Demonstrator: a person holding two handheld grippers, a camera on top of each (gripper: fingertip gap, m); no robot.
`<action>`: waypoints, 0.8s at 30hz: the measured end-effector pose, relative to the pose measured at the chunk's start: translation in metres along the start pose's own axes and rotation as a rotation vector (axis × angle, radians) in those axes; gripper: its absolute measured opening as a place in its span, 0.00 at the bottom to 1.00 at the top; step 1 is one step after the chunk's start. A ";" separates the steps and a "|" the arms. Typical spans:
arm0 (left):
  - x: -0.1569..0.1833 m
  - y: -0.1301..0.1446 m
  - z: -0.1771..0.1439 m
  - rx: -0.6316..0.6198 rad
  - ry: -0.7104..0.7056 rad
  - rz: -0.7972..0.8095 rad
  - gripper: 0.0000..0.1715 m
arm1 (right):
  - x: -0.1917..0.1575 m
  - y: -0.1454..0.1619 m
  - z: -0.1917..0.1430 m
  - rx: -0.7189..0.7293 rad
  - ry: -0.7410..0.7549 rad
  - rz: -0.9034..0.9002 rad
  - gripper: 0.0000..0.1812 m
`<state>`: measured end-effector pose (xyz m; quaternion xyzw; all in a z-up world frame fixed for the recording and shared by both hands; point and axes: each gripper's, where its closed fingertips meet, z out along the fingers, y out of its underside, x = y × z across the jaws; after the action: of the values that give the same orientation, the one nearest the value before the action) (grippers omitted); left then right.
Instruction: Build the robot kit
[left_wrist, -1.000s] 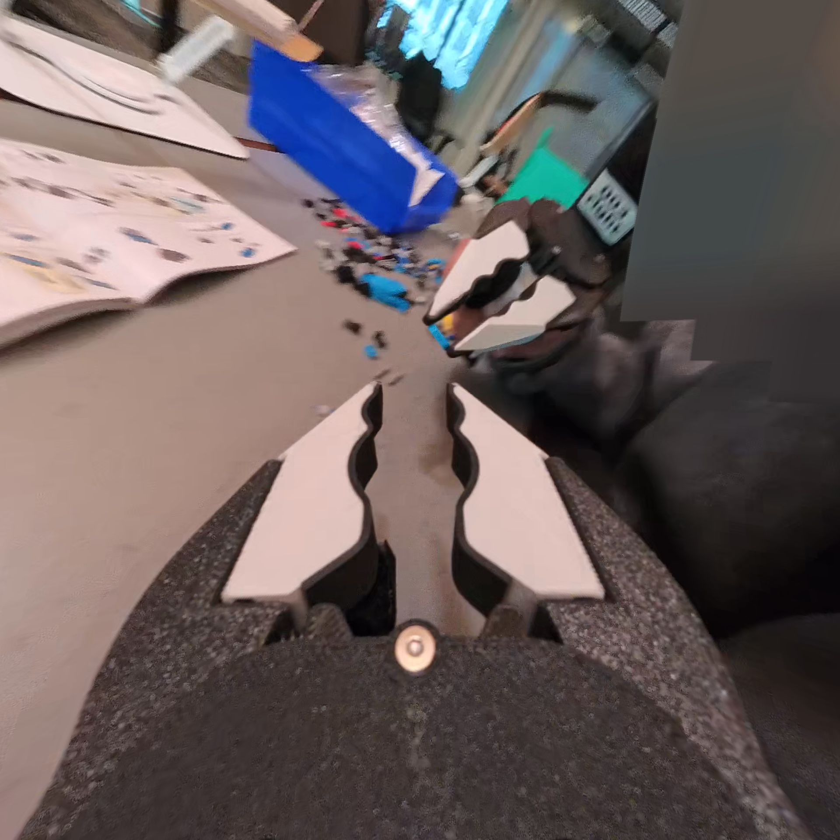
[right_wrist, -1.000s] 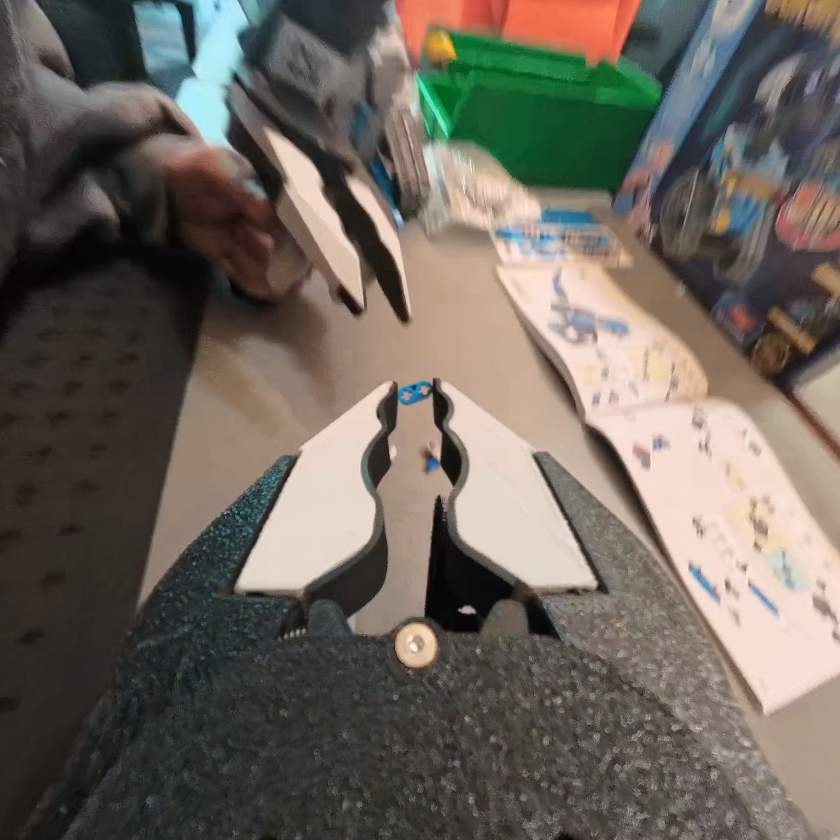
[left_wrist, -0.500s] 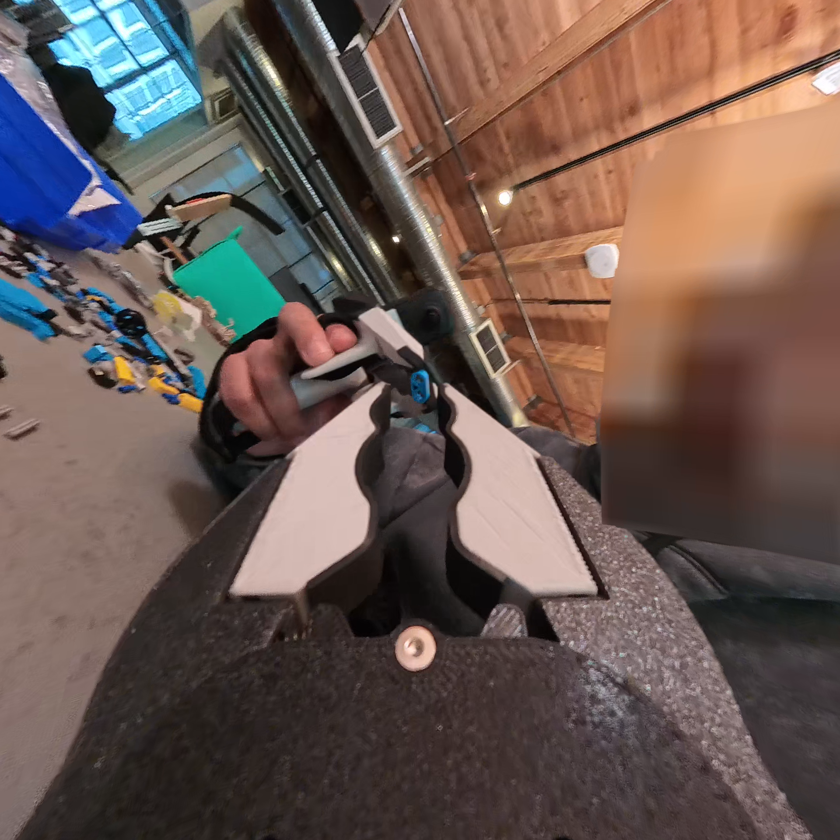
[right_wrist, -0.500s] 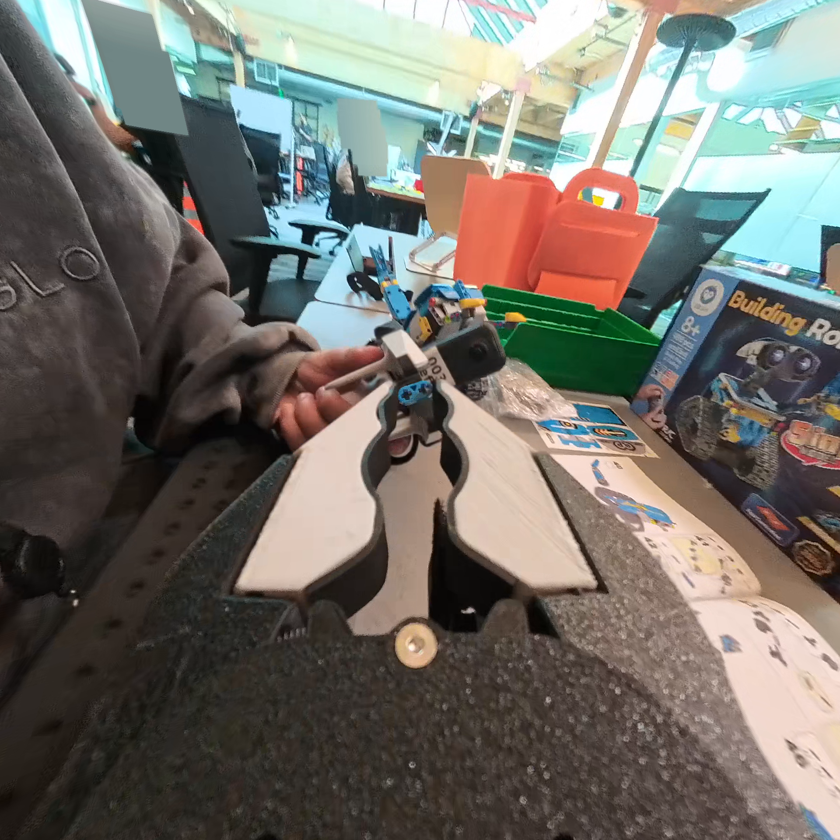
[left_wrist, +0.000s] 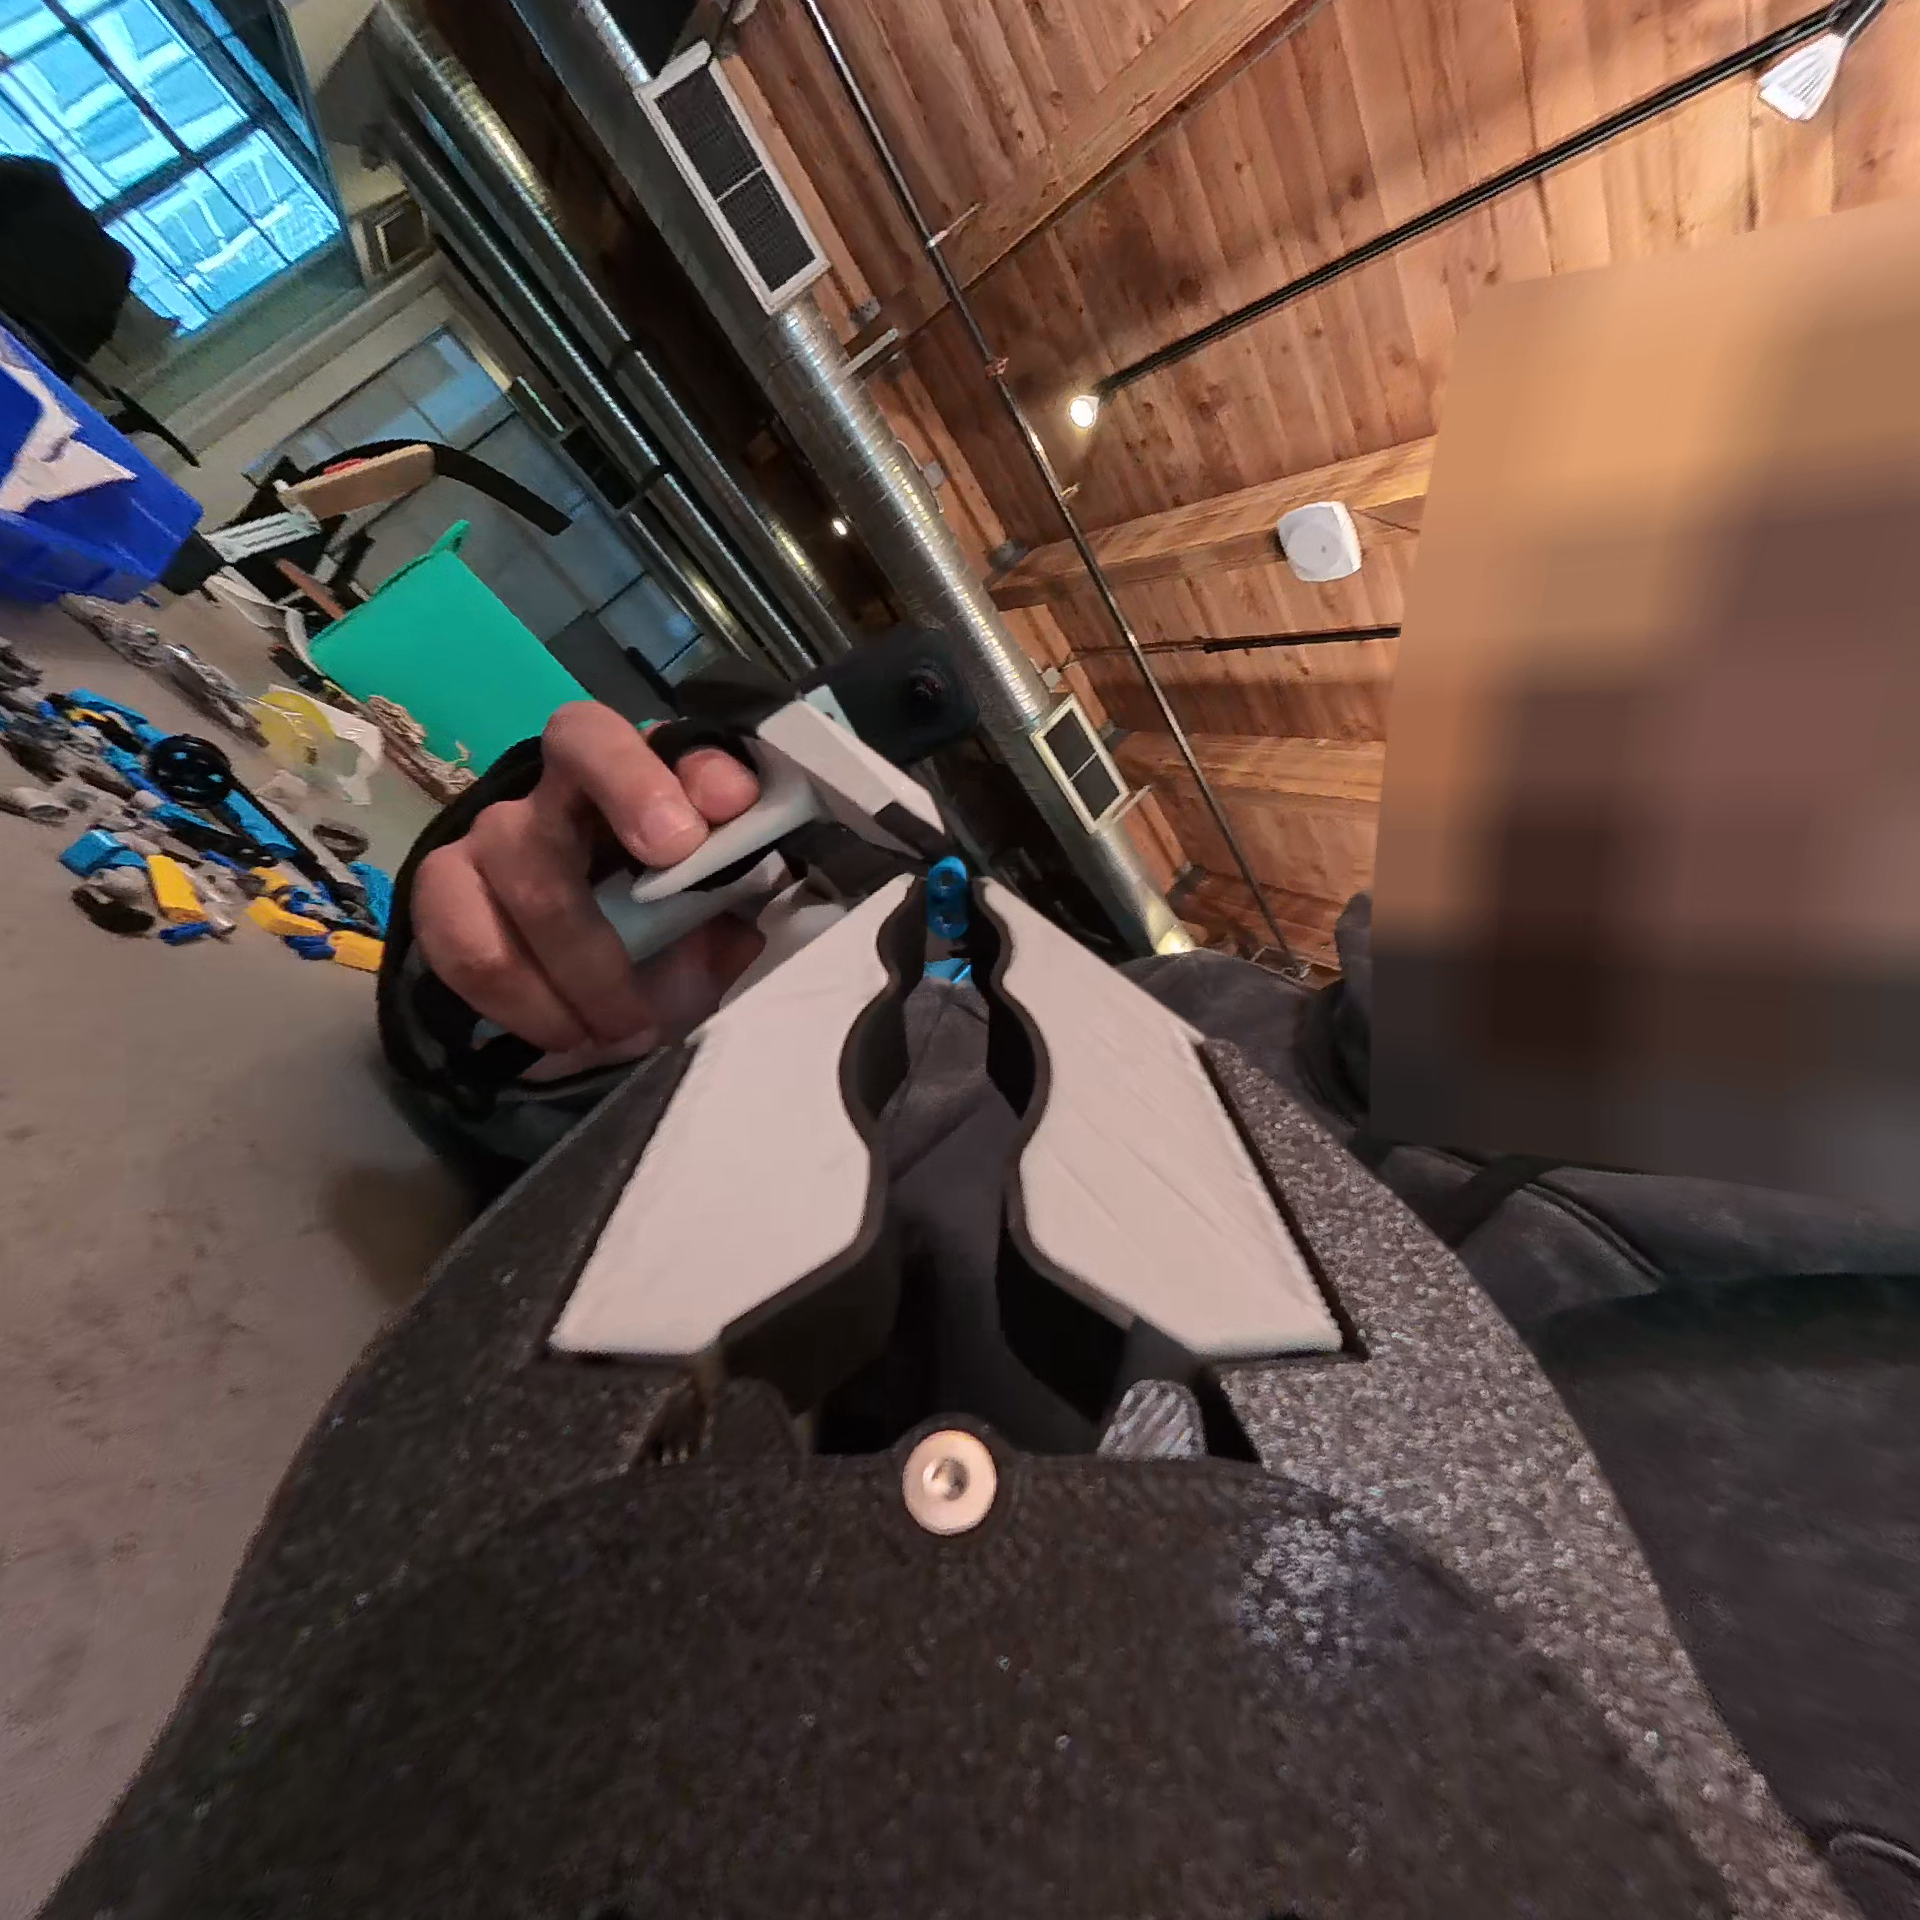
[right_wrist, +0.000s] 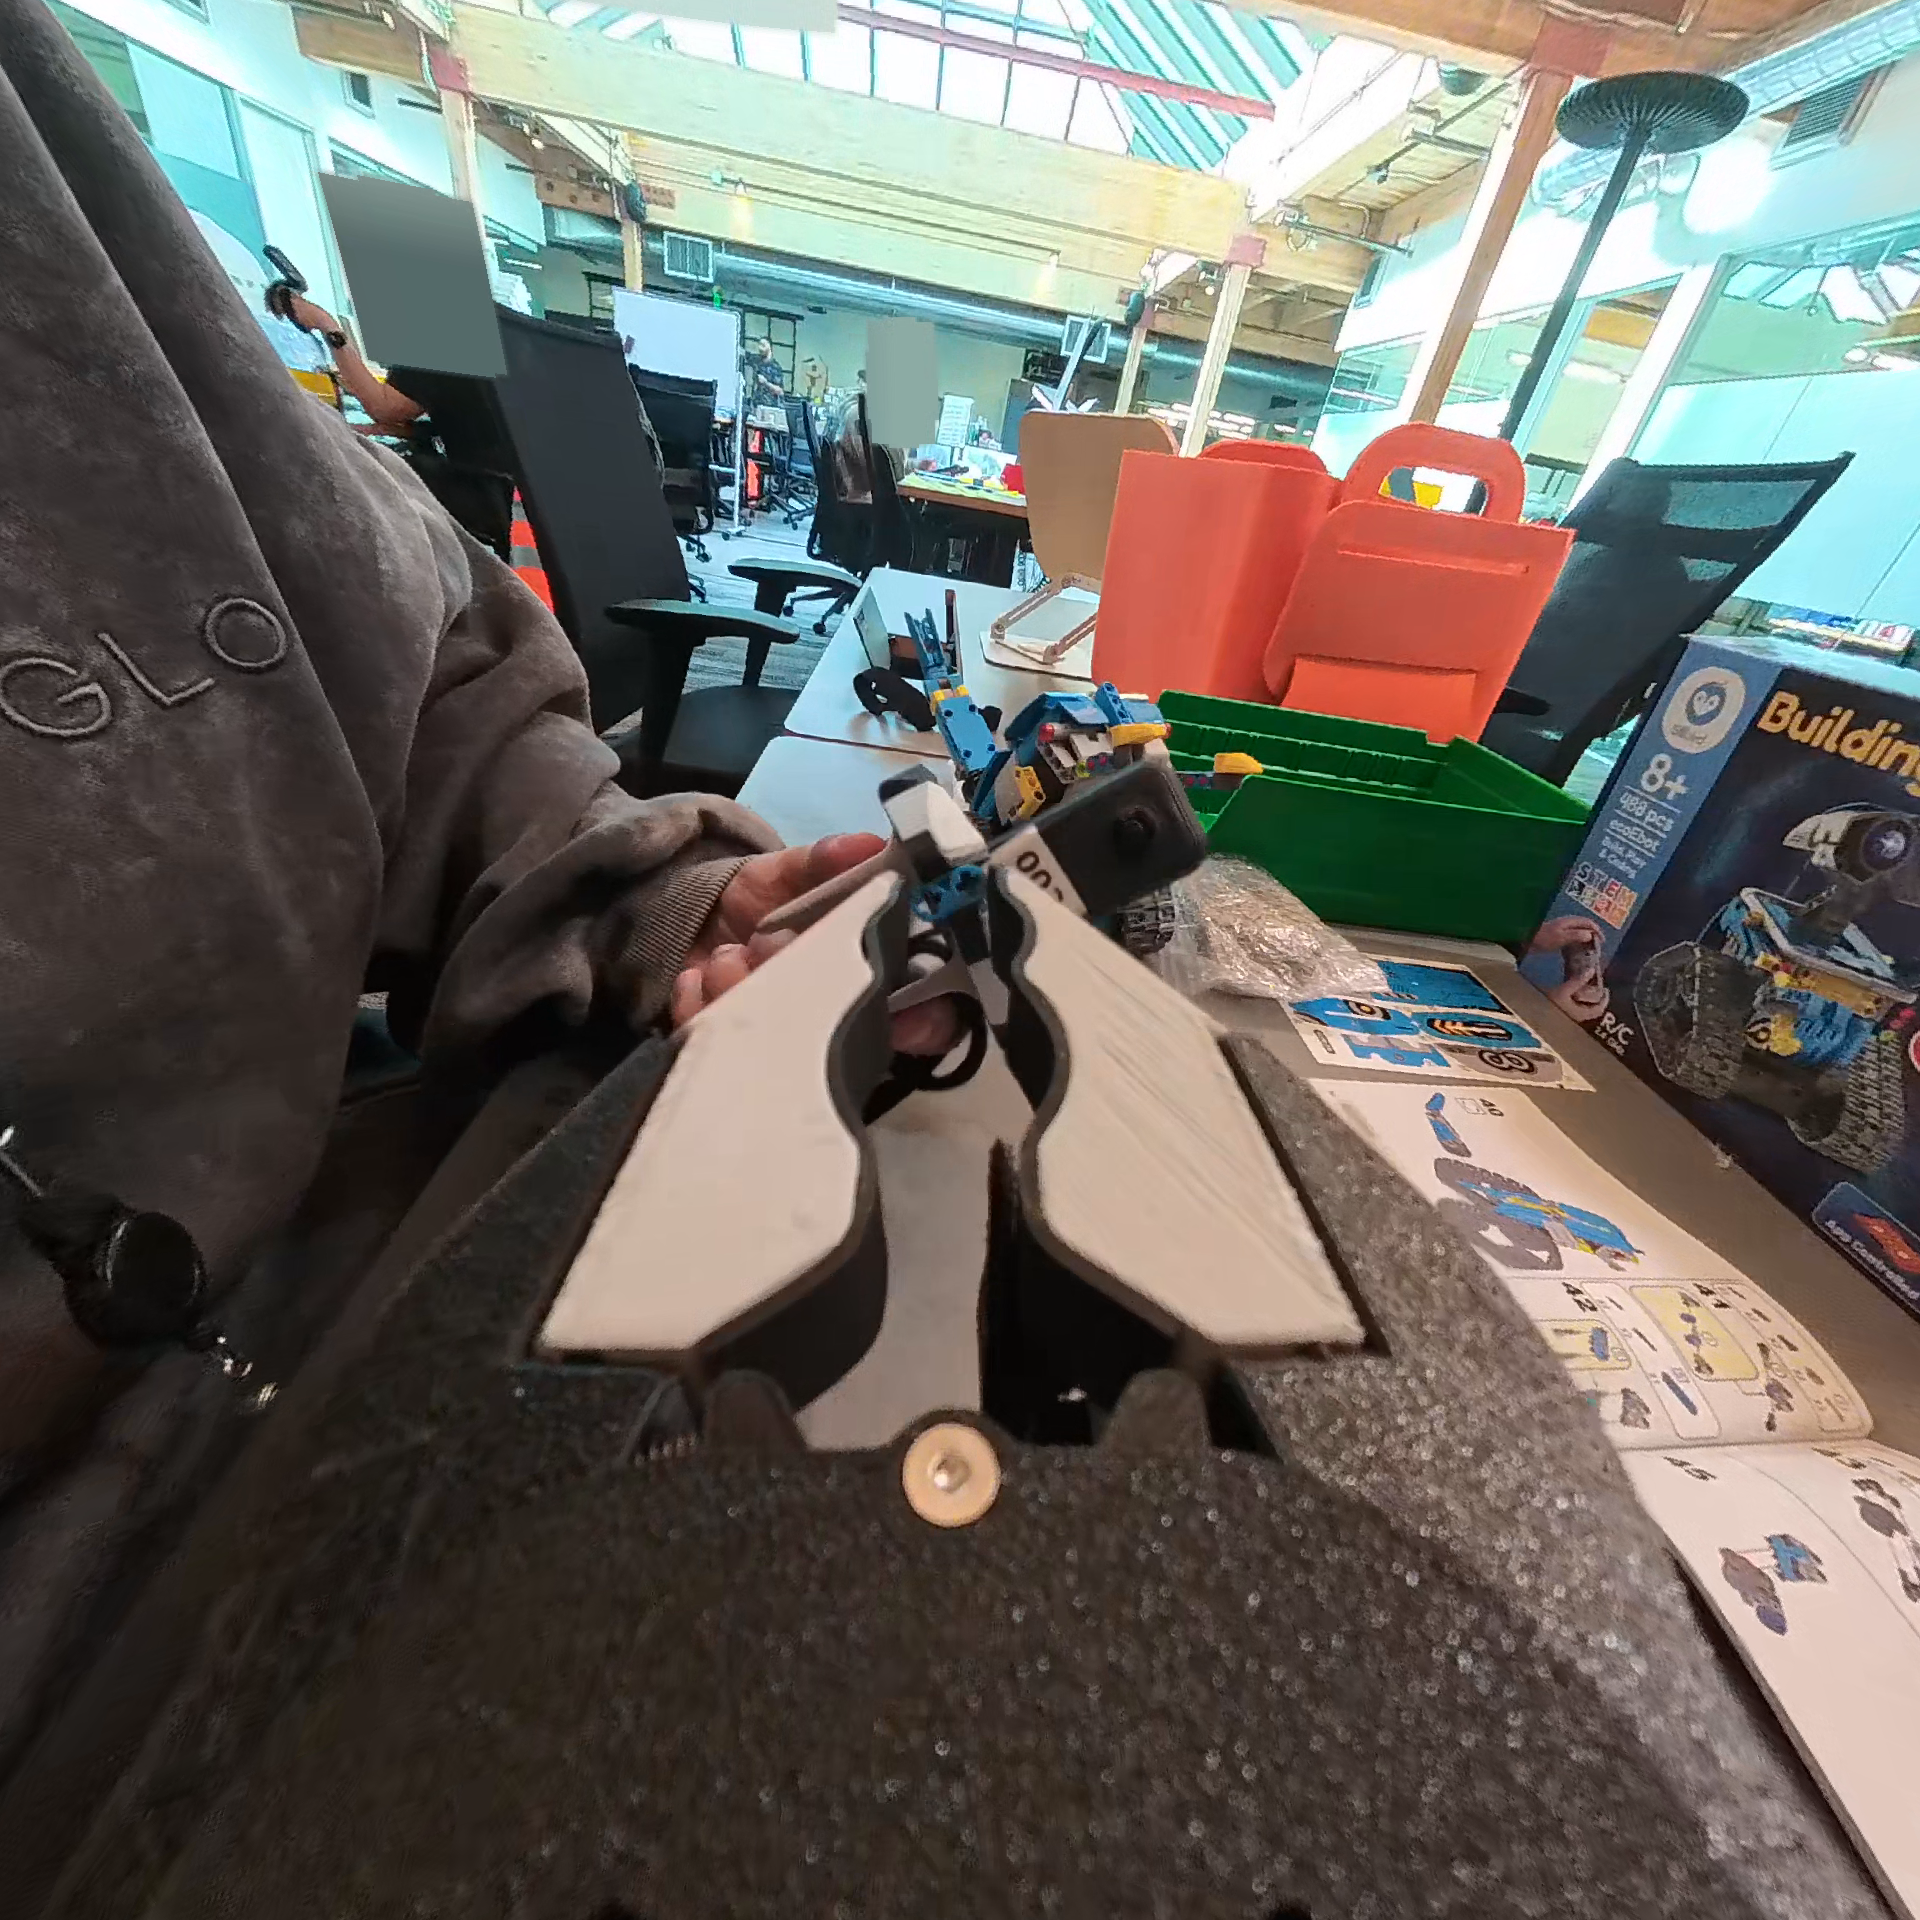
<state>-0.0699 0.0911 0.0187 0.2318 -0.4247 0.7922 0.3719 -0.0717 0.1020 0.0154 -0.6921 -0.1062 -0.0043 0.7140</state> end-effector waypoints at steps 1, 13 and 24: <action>-0.002 -0.001 -0.001 0.001 -0.023 0.015 0.04 | 0.001 0.001 -0.002 -0.003 -0.009 0.009 0.08; -0.074 0.009 -0.035 -0.263 -0.718 0.576 0.04 | 0.057 0.149 -0.102 -0.787 0.093 0.180 0.07; -0.124 0.027 -0.077 -0.618 -1.100 0.746 0.04 | 0.064 0.188 -0.116 -0.921 0.124 0.289 0.07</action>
<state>-0.0187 0.0972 -0.1206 0.3207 -0.8047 0.4793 -0.1410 0.0365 0.0039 -0.1624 -0.9422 0.0469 0.0072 0.3317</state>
